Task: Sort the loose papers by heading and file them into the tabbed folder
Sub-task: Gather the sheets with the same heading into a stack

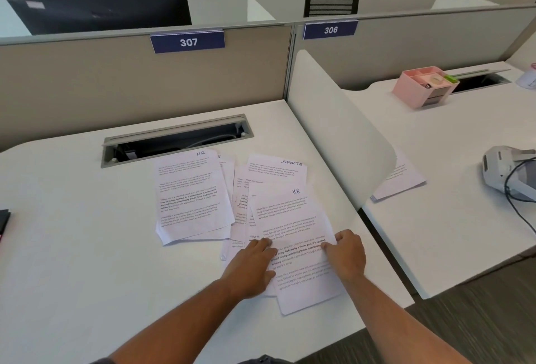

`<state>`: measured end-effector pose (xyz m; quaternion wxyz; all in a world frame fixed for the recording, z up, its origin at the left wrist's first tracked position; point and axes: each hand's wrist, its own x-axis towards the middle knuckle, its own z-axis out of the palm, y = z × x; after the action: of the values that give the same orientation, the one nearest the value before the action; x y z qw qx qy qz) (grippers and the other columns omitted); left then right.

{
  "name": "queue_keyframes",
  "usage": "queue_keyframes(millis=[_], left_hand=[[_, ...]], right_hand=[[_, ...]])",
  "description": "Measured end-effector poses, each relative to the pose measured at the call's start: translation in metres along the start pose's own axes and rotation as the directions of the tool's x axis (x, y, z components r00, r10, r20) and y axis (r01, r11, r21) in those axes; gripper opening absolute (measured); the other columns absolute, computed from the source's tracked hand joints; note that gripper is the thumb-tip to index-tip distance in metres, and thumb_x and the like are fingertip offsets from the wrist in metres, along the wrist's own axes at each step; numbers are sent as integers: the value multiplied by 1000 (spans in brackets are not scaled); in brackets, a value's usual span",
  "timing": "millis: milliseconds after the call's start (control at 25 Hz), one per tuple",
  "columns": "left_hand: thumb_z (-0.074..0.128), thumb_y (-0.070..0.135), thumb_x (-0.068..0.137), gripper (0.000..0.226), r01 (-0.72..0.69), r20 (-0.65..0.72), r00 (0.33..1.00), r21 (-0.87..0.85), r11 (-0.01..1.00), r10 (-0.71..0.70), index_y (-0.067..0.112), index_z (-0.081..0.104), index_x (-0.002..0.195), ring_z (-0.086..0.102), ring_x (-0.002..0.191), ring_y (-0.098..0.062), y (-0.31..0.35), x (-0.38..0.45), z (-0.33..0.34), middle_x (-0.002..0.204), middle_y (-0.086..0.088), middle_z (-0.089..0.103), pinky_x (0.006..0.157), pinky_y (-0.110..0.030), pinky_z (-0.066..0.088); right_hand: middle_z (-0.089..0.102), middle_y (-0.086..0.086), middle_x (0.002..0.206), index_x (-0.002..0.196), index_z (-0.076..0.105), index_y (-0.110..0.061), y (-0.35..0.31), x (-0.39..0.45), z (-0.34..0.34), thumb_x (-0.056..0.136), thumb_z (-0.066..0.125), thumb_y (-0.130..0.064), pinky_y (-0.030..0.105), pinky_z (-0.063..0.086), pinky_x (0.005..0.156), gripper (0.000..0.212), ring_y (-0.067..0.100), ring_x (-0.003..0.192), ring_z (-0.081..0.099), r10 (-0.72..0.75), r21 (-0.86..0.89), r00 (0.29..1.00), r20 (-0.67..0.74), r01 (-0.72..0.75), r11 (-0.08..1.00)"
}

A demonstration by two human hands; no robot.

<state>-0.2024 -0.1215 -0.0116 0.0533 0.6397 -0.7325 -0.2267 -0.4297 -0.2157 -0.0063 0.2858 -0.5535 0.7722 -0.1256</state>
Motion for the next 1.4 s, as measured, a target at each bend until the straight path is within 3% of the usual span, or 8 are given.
queue_keyframes(millis=[160,400,680,840,1000,1200,1320,1400], left_hand=[[58,40,98,59,31,5,1000,-59,998,-31,23,42,152,33,143,-16,1,0,-1,158,5,35,118,-33,33],[64,40,96,51,211,-152,938,-461,862,-312,26,49,143,52,128,-12,-2,0,-12,146,8,50,107,-32,47],[74,28,91,59,169,-170,723,-896,410,-670,19,47,143,66,107,-15,-24,-11,-41,118,4,66,99,-41,54],[73,18,92,32,100,-163,642,-951,293,-749,18,61,121,71,98,-15,-42,-34,-49,112,4,72,89,-41,59],[71,11,92,25,115,-80,635,-974,196,-768,15,66,117,74,96,-21,-64,-58,-51,112,1,75,86,-46,61],[69,12,94,27,149,-94,622,-960,235,-777,17,66,120,73,94,-20,-80,-71,-57,111,3,74,79,-39,61],[67,13,95,24,134,-108,611,-962,237,-784,17,68,118,73,93,-21,-91,-79,-63,109,1,75,78,-37,60],[66,12,96,20,128,-115,602,-963,237,-790,17,69,114,73,91,-20,-100,-85,-67,106,1,75,75,-34,58]], right_hand=[[67,-2,83,87,61,-12,3,2,-5,91,73,-29,29,45,59,20,18,72,61,-24,20,999,30,23,1000],[70,-1,86,89,63,-17,-4,-3,-20,100,61,-25,26,47,60,14,17,75,65,-138,259,990,27,127,958],[70,3,84,88,68,-8,-36,-21,-1,99,58,-12,23,45,62,16,15,72,58,-169,531,979,117,82,843],[74,4,92,92,71,-11,-55,-41,38,98,58,-13,27,49,69,14,14,76,60,-215,535,944,250,50,844],[72,-2,85,90,71,-12,-72,-59,60,93,52,-4,27,44,65,20,13,71,57,-222,523,915,335,16,852],[77,-7,96,94,74,-21,-87,-68,69,85,49,-2,37,57,81,33,23,93,72,-254,489,890,379,41,871],[67,2,114,111,71,-17,-85,-63,68,92,64,-17,41,53,95,20,26,109,63,-249,310,954,165,190,932],[58,11,121,118,66,-14,-77,-57,61,88,75,-30,45,50,96,35,32,115,55,-172,98,982,-79,180,979]])
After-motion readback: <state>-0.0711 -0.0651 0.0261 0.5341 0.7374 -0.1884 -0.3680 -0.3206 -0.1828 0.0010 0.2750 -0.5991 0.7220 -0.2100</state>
